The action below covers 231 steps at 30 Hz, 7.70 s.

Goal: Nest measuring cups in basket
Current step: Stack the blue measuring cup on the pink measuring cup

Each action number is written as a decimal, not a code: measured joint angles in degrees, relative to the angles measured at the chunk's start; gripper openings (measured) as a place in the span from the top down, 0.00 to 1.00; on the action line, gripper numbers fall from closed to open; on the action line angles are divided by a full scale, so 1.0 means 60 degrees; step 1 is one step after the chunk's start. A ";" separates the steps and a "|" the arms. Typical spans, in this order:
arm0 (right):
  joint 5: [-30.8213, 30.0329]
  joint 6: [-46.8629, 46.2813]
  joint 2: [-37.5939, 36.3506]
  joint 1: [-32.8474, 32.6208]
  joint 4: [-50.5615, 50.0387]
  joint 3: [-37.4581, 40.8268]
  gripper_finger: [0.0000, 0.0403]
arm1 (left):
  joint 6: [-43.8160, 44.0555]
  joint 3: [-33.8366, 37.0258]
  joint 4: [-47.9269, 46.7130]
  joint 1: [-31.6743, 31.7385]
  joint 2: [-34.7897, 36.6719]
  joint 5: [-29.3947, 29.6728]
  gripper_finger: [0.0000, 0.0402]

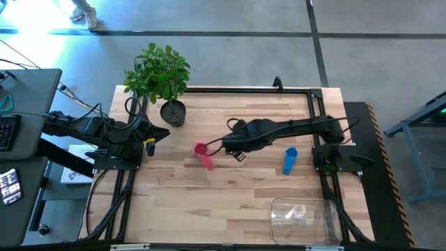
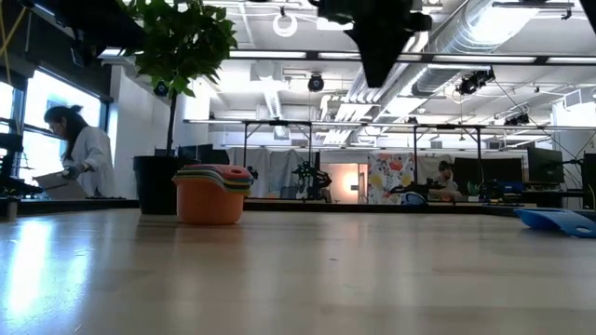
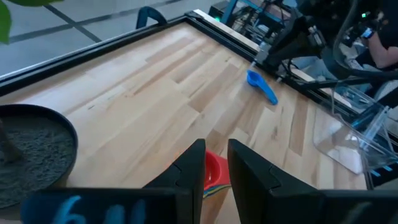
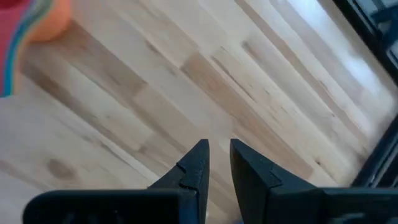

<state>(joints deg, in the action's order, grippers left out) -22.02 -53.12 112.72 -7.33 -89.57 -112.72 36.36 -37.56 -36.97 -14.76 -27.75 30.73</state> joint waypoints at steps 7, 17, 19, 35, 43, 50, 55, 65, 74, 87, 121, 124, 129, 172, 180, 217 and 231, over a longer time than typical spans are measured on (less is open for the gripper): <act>0.0076 -0.1033 -0.2058 0.0040 0.0676 0.2882 0.86 | 0.0000 0.0000 -0.0002 0.0000 0.0000 0.0574 0.86; 0.0557 -0.3082 -0.5156 0.0040 0.2182 0.6788 0.86 | 0.0000 0.0000 0.0016 0.0029 0.0000 0.1491 0.86; 0.0690 -0.3596 -0.5704 0.0040 0.2440 0.7511 0.86 | 0.0000 0.0000 0.0059 0.0029 0.0000 0.1716 0.86; 0.2275 -0.5578 -0.8352 0.0040 0.4369 1.1826 0.86 | 0.0000 0.0000 0.0146 0.0036 0.0000 0.3031 0.86; 0.2704 -0.5970 -0.8359 0.0040 0.4528 1.2558 0.86 | 0.0352 0.0000 0.0143 0.0036 0.0000 0.3360 0.86; 0.2140 -0.7083 -0.8347 0.0040 0.4326 1.2558 0.86 | 0.0419 0.0000 0.0143 0.0036 0.0000 0.3506 0.86; 0.1916 -0.7356 -0.8054 0.0040 0.4333 1.2562 0.86 | 0.0419 0.0000 0.0142 0.0036 0.0000 0.3506 0.86; 0.2420 -0.7827 -0.7192 0.0040 0.4459 1.2562 0.86 | 0.0153 0.0000 0.0135 0.0036 0.0000 0.3521 0.86; 0.2429 -0.8793 -0.7132 0.0040 0.4565 1.2562 0.86 | -0.0025 0.0000 0.0135 0.0036 0.0000 0.3549 0.86; 0.2787 -0.9885 -0.5923 0.0040 0.4843 1.2562 0.86 | -0.0669 0.0000 0.0135 0.0036 0.0000 0.3571 0.86; 0.2597 -1.1253 -0.5798 0.0036 0.5374 1.2225 0.86 | -0.2787 0.0000 0.0127 0.0036 0.0004 0.4857 0.86; 0.2635 -1.1323 -0.5766 0.0055 0.5589 1.2473 0.86 | -0.2783 0.0000 0.0129 0.0036 0.0004 0.4856 0.86; 0.2679 -1.1323 -0.5762 0.0055 0.5653 1.2643 0.86 | -0.2754 0.0000 0.0131 0.0036 0.0004 0.4854 0.86; 0.0231 -0.4511 -0.5904 0.1061 0.7258 0.9908 1.00 | -0.0738 -0.0004 0.0142 0.0036 0.0004 0.3193 0.86; 0.0362 -0.1517 -0.5904 0.2180 0.9434 0.9065 1.00 | 0.0178 -0.0007 0.0142 0.0036 -0.0097 0.1083 0.86; 0.1315 0.1760 0.0227 0.2106 0.8157 -0.0805 1.00 | -0.1257 -0.0007 -0.1370 0.0036 -0.0758 -0.2224 0.86; 0.2714 0.1339 0.2293 0.1750 0.6589 -0.2024 1.00 | -0.1351 -0.0007 -0.1547 0.0036 -0.0761 -0.2341 0.86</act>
<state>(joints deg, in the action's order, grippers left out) -5.74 -45.08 126.48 3.17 -50.04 -124.86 28.25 -37.60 -46.25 -14.55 -32.32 16.69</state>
